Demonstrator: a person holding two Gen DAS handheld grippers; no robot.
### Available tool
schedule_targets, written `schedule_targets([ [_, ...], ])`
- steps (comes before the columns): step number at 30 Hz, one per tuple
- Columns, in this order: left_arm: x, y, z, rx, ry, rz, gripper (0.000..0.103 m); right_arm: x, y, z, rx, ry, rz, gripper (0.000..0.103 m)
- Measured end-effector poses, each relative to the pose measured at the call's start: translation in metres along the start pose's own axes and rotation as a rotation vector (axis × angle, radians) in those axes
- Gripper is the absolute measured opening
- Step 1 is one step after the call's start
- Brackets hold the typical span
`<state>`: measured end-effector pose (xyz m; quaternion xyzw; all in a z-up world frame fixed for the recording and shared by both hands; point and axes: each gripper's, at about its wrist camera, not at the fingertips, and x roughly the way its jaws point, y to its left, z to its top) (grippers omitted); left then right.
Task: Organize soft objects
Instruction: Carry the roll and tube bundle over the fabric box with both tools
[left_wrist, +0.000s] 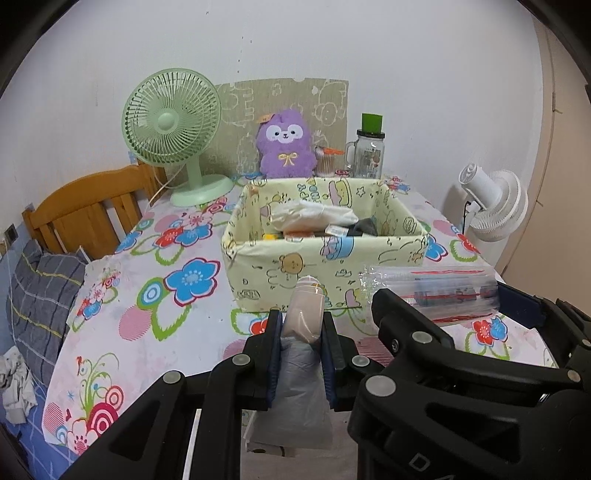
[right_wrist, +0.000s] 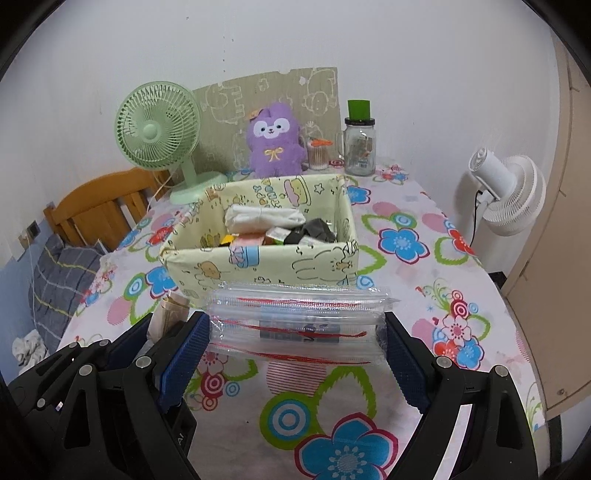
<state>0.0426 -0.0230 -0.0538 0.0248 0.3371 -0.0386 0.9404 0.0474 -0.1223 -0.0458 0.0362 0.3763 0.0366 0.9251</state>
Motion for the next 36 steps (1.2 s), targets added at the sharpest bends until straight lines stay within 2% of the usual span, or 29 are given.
schedule_targets([
  [18,-0.015,-0.002,0.029,0.011,-0.048,-0.006,0.018,-0.019,0.002,0.027,-0.006,-0.059,-0.014,0.092],
  [36,-0.003,-0.002,0.059,0.018,-0.076,-0.005,0.018,-0.008,0.001,0.057,-0.001,-0.089,-0.020,0.092],
])
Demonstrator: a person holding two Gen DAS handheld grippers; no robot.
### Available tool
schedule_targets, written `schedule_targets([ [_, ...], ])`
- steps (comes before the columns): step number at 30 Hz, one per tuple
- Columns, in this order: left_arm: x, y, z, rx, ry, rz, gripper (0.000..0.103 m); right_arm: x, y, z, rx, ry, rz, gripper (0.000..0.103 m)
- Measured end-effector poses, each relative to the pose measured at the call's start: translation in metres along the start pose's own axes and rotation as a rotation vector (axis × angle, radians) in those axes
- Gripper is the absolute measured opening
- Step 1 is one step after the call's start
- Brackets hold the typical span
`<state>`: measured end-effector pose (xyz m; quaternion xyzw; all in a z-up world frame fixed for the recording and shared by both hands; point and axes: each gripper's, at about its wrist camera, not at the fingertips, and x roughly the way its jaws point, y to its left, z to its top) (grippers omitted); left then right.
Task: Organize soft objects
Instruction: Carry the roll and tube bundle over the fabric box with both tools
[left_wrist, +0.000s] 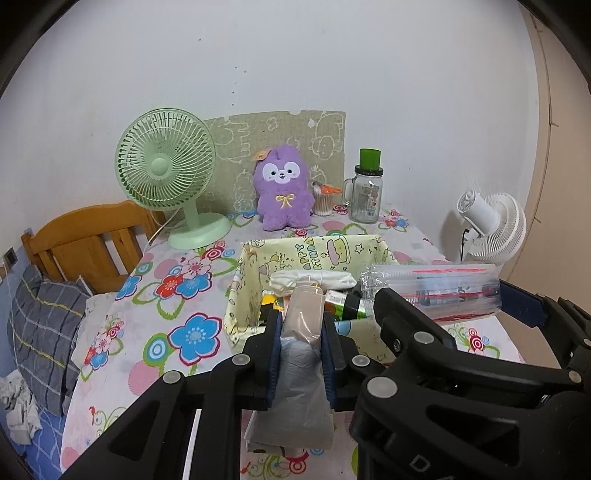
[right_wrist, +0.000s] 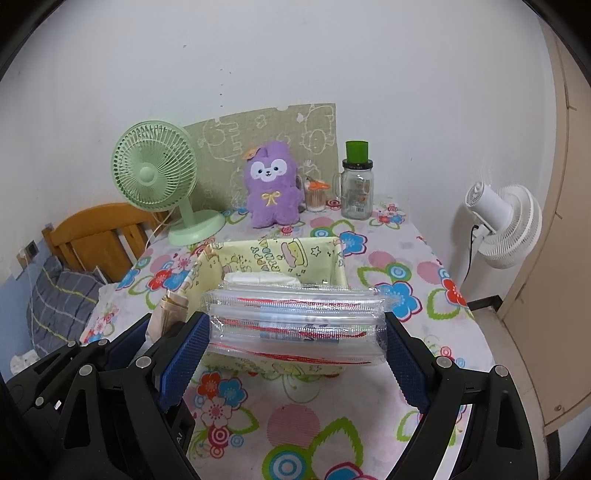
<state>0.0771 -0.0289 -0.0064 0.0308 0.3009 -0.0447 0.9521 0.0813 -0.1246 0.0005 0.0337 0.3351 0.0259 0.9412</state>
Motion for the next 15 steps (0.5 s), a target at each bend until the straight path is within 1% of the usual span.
schedule_targets([
  [15,0.029,0.004,0.021,-0.010,0.005,-0.006,0.019,0.025,-0.002,0.019,-0.004,0.006,-0.007,0.092],
])
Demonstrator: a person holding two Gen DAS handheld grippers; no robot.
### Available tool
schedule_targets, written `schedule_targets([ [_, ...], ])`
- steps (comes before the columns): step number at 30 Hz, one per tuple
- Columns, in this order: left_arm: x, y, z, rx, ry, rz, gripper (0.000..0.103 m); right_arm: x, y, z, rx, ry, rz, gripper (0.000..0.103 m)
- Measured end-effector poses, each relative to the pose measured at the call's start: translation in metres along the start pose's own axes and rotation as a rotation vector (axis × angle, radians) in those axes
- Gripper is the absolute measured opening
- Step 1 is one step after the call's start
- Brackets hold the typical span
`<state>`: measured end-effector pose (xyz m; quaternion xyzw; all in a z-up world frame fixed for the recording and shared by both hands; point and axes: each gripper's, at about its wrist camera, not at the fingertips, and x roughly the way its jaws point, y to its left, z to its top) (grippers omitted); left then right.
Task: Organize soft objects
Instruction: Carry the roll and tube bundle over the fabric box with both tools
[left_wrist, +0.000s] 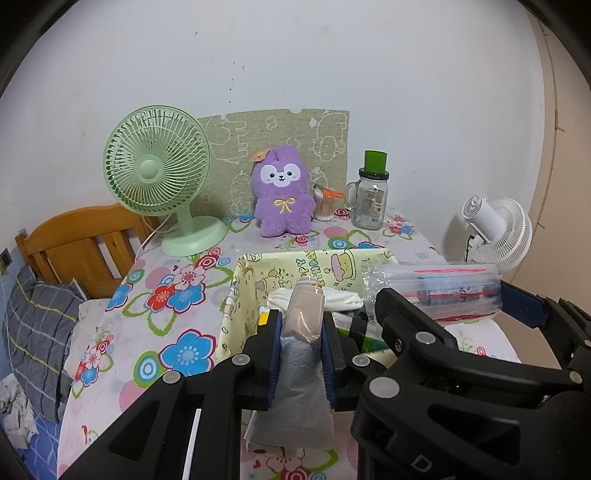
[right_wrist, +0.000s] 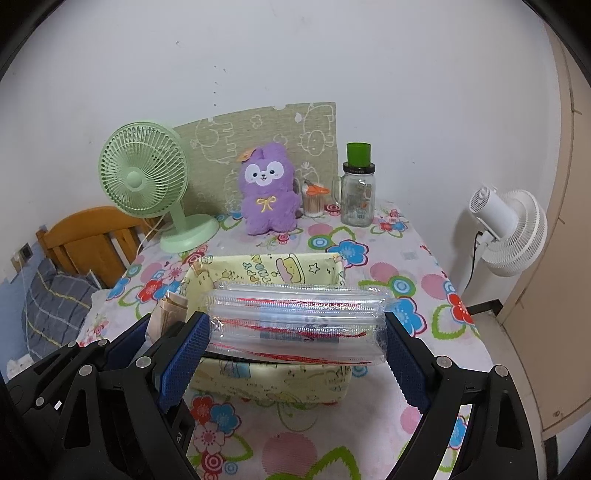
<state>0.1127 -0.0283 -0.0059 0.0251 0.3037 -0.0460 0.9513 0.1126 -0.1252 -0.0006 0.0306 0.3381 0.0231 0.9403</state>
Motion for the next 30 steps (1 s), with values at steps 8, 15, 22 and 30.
schedule_targets([
  [8,0.017,0.000,0.012,0.003,0.002,-0.005,0.019,0.019,-0.003,0.015,0.003,0.003,0.002,0.092],
  [15,0.030,0.002,0.019,0.002,0.005,-0.014,0.019,0.035,-0.004,0.022,0.005,0.004,0.005,0.092],
  [22,0.044,0.004,0.025,0.001,0.013,-0.024,0.019,0.043,-0.005,0.027,0.007,0.007,0.004,0.092],
  [30,0.062,0.007,0.030,-0.005,0.026,-0.041,0.022,0.060,-0.007,0.033,0.013,0.019,0.003,0.092],
])
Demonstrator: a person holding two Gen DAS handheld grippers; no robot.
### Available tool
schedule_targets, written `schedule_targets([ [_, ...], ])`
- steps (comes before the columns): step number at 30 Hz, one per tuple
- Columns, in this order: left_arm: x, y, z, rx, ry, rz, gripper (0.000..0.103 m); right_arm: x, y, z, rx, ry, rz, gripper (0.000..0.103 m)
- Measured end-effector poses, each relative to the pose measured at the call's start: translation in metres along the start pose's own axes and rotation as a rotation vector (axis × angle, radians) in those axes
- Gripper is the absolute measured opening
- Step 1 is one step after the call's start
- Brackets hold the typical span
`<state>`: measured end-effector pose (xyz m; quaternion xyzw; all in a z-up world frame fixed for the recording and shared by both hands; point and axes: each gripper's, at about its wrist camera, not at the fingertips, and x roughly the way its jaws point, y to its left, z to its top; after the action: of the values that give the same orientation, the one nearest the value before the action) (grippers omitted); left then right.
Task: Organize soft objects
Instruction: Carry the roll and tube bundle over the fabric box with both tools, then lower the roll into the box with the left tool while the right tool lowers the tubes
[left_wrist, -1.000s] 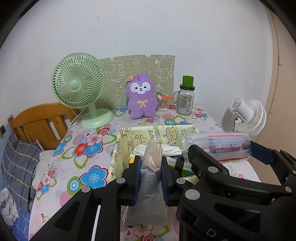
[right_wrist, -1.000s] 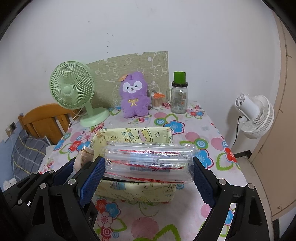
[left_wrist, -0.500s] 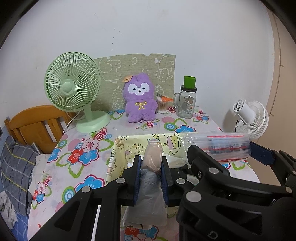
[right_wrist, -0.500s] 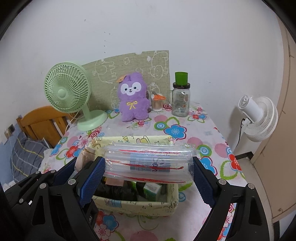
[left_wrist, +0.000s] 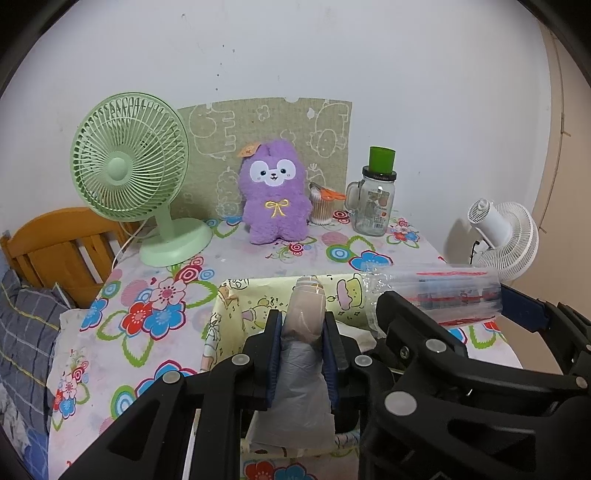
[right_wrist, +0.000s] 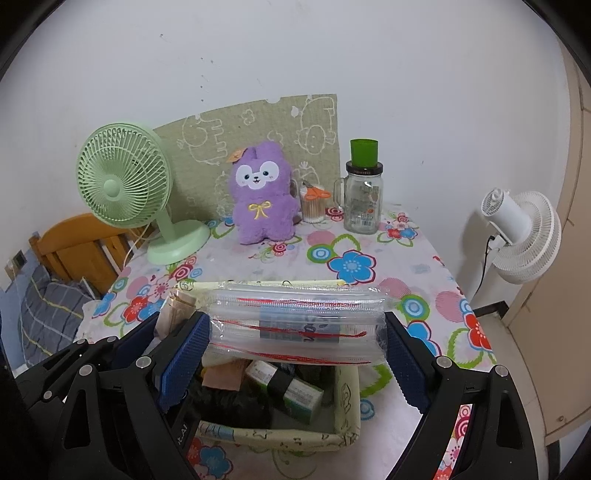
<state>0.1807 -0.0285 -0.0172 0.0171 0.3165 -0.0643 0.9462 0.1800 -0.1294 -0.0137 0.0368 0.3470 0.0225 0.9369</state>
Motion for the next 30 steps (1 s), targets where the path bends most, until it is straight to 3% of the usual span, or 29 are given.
schedule_targets([
  [4,0.010,0.002,0.001,-0.006,0.003,-0.004,0.025,0.010,-0.001,0.002,0.002,0.009,-0.002,0.092],
  [6,0.014,0.003,0.001,-0.014,0.002,-0.001,0.041,0.014,0.000,0.003,-0.001,0.011,0.002,0.092],
  [14,0.022,0.006,-0.009,0.025,0.029,0.024,0.076,0.029,0.003,0.002,0.012,0.033,0.024,0.092],
  [17,0.025,0.009,-0.012,0.020,0.047,0.024,0.078,0.034,0.005,0.001,0.009,0.039,0.034,0.092],
  [24,0.024,0.010,-0.019,0.042,0.089,0.040,0.094,0.044,0.012,0.000,0.002,0.057,0.061,0.092],
  [30,0.026,0.017,-0.024,0.035,0.113,0.054,0.096,0.049,0.017,-0.004,-0.003,0.076,0.074,0.092],
])
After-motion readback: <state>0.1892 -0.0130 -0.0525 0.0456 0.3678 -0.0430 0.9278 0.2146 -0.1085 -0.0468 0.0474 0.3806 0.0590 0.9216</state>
